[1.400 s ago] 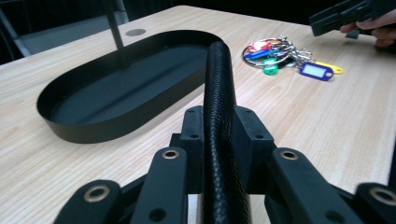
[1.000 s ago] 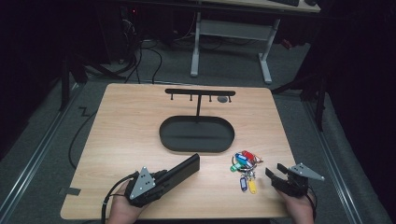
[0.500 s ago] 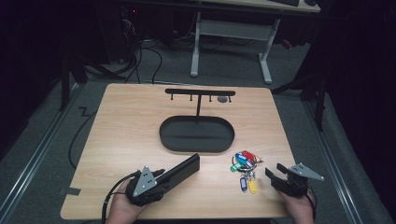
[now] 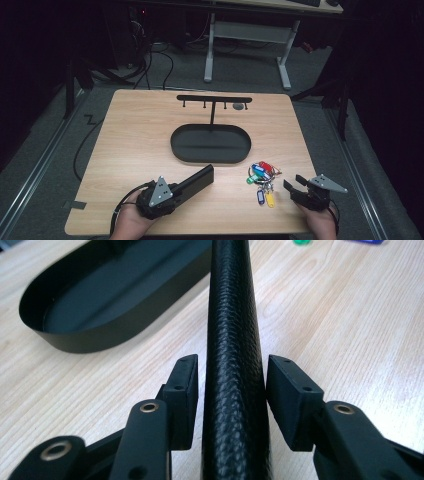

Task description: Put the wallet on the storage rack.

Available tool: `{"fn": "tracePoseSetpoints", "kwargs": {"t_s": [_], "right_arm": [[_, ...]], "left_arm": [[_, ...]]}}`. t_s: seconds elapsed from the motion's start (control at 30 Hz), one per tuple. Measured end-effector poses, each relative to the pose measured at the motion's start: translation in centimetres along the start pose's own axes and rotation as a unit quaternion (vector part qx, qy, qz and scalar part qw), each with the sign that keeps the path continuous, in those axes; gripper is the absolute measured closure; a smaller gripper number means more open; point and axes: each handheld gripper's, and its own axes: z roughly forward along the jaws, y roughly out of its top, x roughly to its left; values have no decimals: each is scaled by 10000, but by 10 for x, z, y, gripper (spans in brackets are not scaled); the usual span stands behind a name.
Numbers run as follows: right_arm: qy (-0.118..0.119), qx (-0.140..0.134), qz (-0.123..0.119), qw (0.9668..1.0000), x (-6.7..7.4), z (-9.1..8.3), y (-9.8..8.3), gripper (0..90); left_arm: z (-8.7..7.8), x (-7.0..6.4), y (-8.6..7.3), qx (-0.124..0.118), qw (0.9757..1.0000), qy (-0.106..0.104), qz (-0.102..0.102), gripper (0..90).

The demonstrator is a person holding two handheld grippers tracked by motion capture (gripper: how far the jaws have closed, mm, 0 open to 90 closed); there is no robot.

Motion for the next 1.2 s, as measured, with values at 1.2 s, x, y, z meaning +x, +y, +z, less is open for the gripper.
{"fn": "tracePoseSetpoints", "kwargs": {"t_s": [1.2], "right_arm": [[191, -9, 23, 9998, 2, 1, 1, 409]], "left_arm": [[10, 13, 71, 1944, 9776, -492, 644, 625]]}}
